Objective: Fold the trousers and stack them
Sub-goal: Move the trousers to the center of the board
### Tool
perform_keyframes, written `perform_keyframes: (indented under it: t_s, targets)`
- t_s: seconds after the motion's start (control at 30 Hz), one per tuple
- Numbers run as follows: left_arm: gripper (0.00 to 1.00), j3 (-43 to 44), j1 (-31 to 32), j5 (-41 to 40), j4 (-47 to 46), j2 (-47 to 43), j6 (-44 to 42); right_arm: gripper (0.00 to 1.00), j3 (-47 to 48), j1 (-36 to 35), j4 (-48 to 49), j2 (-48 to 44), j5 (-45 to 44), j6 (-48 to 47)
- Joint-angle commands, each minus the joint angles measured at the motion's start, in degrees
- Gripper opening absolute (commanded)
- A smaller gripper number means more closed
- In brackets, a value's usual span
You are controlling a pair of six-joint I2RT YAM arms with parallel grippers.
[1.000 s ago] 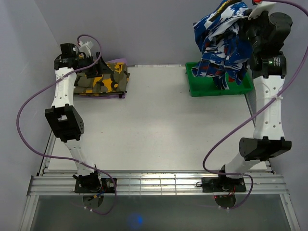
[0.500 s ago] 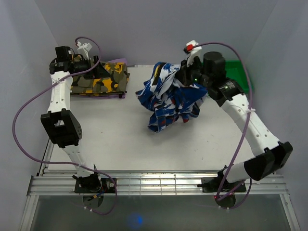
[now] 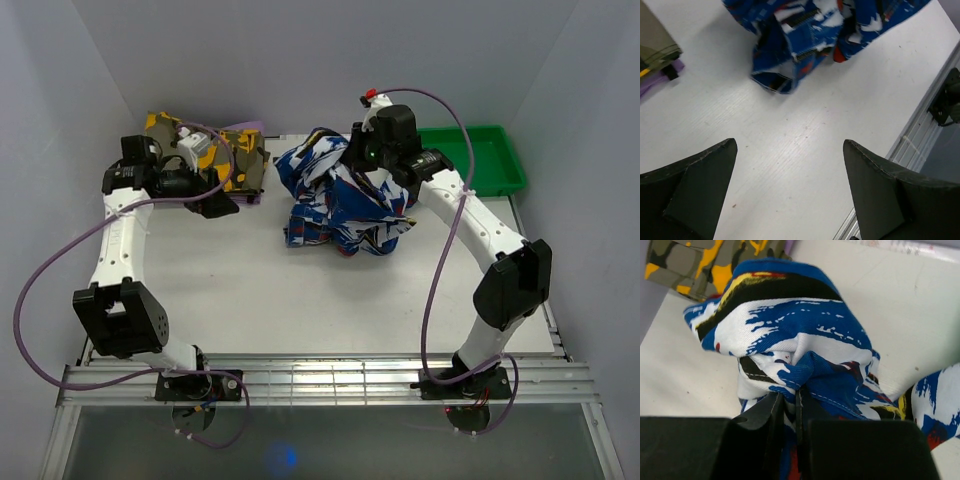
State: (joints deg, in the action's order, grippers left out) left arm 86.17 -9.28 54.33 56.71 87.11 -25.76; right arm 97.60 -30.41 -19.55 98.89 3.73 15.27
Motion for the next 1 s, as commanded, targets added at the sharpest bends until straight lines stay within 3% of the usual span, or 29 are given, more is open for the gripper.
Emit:
perform_keyframes:
  t_s: [0.0,0.07,0.1,0.13,0.2,0.27,0.33,0.47,0.63,0.77,0.87,0.9,0.97]
  targets:
    - [0.97,-2.84,5.90,1.14,3.85,-0.72,-7.73,0.08,-4.34,2.89,4.35,0.34,-2.23,4.33]
    - [0.94,-5.39,12.60,-4.55,0.00,1.47,-4.67,0.08,-7.33,4.92,4.17,0.25,-1.10,5.65]
    - [0.94,-8.44,16.27,-7.02,-5.59,2.44,-0.30,0.08,-9.34,6.23,3.91,-0.01,-1.00,5.82]
    - [0.94,-9.78,18.22,-10.78,-17.39,4.45,6.70,0.08,-11.01,6.77,3.91,-1.67,0.48,5.65]
    - [0.94,-4.82,21.48,-13.79,-23.81,11.02,13.42,0.08,-15.13,6.95,5.39,-4.74,4.87,5.21]
    - [0.93,1.77,23.42,-13.56,-24.63,17.62,16.95,0.08,-18.40,6.86,6.45,-7.03,7.95,4.60]
    - [0.91,7.93,26.92,-7.70,-25.07,24.65,20.64,0.11,-20.52,6.95,6.81,-9.15,7.44,3.46]
    - [0.90,10.06,30.01,-4.50,-25.59,30.30,25.13,0.16,-20.52,7.65,6.89,-9.33,8.31,3.45]
    - [0.80,10.51,31.95,-5.36,-27.44,34.44,31.55,0.12,-20.44,8.09,7.25,-9.33,9.72,3.54]
    - [0.50,10.77,32.13,-5.55,-25.95,35.85,30.87,0.13,-19.65,9.05,7.16,-8.89,10.60,3.81]
    - [0.05,10.25,31.69,-5.63,-21.39,32.26,22.29,0.16,-18.68,10.20,6.11,-8.37,10.34,2.93]
    - [0.00,8.16,31.34,-6.07,-20.07,27.98,20.33,0.16,-18.68,11.16,5.49,-8.45,10.25,2.67]
    - [0.00,5.42,29.68,-6.42,-18.92,22.69,13.33,0.16,-19.11,12.13,4.61,-8.45,9.63,1.09]
